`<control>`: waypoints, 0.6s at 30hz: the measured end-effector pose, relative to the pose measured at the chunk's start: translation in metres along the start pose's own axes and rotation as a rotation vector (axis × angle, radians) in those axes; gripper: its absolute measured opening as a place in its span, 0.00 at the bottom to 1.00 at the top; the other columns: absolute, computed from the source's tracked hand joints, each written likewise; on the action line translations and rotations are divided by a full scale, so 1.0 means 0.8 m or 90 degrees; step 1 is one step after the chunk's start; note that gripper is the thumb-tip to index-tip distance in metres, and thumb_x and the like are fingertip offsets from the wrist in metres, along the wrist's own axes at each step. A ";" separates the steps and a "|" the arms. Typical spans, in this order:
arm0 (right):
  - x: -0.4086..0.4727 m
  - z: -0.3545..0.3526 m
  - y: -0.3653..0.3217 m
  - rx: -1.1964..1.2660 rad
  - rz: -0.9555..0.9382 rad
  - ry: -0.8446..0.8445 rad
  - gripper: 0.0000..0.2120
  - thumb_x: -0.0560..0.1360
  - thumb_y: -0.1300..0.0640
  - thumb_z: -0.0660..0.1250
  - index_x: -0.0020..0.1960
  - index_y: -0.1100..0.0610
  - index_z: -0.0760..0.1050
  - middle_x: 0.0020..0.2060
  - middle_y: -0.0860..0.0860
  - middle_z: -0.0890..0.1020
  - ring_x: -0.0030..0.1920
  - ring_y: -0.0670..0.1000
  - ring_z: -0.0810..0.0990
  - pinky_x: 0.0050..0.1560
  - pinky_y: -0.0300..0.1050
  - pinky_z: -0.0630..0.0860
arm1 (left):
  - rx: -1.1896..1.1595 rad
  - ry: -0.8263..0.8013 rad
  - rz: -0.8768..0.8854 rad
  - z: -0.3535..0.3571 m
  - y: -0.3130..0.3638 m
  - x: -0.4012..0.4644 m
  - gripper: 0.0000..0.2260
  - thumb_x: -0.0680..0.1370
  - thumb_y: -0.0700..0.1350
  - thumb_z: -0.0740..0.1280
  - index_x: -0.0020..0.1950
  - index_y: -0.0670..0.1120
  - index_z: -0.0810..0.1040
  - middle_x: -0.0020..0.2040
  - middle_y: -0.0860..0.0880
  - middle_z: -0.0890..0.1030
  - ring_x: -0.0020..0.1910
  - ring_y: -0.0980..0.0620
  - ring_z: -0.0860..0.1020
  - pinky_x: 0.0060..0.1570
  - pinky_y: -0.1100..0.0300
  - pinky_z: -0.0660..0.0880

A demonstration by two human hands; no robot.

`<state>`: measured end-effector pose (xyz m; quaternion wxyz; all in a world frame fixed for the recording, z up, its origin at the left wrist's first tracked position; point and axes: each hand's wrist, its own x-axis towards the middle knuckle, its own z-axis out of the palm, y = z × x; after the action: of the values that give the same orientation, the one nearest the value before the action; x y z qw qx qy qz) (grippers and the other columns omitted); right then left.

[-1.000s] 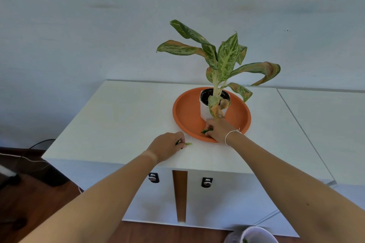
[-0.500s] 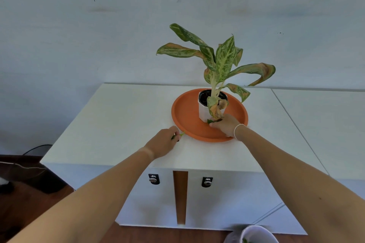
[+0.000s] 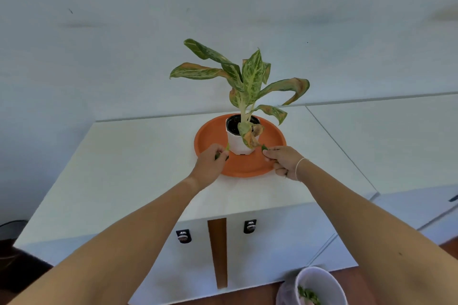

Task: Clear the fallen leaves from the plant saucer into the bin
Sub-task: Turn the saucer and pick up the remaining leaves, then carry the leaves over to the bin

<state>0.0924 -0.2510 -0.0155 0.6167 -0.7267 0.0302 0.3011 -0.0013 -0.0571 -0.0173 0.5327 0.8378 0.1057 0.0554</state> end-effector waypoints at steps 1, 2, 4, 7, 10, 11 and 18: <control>-0.005 -0.006 0.004 0.031 0.002 0.014 0.12 0.78 0.60 0.63 0.37 0.56 0.67 0.33 0.51 0.72 0.16 0.42 0.58 0.17 0.33 0.53 | -0.008 -0.017 0.001 0.008 0.006 0.002 0.08 0.81 0.44 0.58 0.41 0.49 0.69 0.34 0.52 0.69 0.31 0.55 0.66 0.33 0.62 0.66; -0.009 -0.011 0.008 0.050 0.003 0.028 0.11 0.78 0.60 0.63 0.37 0.57 0.68 0.33 0.51 0.72 0.16 0.42 0.58 0.17 0.33 0.53 | -0.014 -0.031 0.002 0.016 0.011 0.002 0.08 0.81 0.45 0.58 0.42 0.49 0.69 0.34 0.52 0.69 0.31 0.55 0.66 0.33 0.62 0.65; -0.021 -0.025 0.019 0.095 0.002 0.068 0.11 0.78 0.60 0.63 0.38 0.57 0.68 0.34 0.51 0.72 0.17 0.42 0.58 0.17 0.33 0.54 | -0.017 -0.078 0.010 0.035 0.023 0.002 0.07 0.81 0.45 0.58 0.43 0.49 0.70 0.34 0.52 0.69 0.31 0.55 0.66 0.32 0.62 0.65; -0.043 -0.049 0.041 0.162 -0.001 0.126 0.10 0.79 0.60 0.63 0.38 0.57 0.68 0.35 0.51 0.72 0.16 0.42 0.58 0.17 0.32 0.54 | -0.052 -0.158 0.026 0.071 0.043 0.000 0.07 0.81 0.44 0.57 0.45 0.44 0.68 0.33 0.51 0.67 0.28 0.54 0.64 0.26 0.64 0.63; -0.069 -0.079 0.068 0.214 0.005 0.174 0.11 0.79 0.60 0.63 0.38 0.57 0.68 0.34 0.51 0.72 0.15 0.42 0.58 0.16 0.31 0.55 | -0.087 -0.234 0.012 0.114 0.067 -0.005 0.06 0.81 0.43 0.57 0.46 0.44 0.66 0.33 0.50 0.65 0.27 0.55 0.62 0.23 0.65 0.60; -0.079 -0.094 0.079 0.229 0.004 0.193 0.11 0.79 0.60 0.62 0.38 0.57 0.68 0.34 0.51 0.72 0.15 0.42 0.58 0.16 0.31 0.55 | -0.097 -0.262 0.004 0.132 0.076 -0.008 0.06 0.81 0.43 0.57 0.46 0.44 0.67 0.33 0.50 0.65 0.27 0.54 0.61 0.23 0.65 0.59; -0.134 -0.194 0.131 0.291 0.007 0.277 0.12 0.80 0.59 0.60 0.38 0.58 0.67 0.34 0.52 0.71 0.15 0.43 0.57 0.16 0.32 0.54 | -0.081 -0.360 0.011 0.256 0.129 -0.028 0.06 0.81 0.43 0.58 0.44 0.44 0.68 0.35 0.50 0.68 0.27 0.54 0.62 0.23 0.66 0.60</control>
<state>0.0233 -0.4531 -0.0475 0.7412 -0.6167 0.2323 0.1276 0.0312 -0.2851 -0.0111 0.5921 0.7858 -0.0580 -0.1691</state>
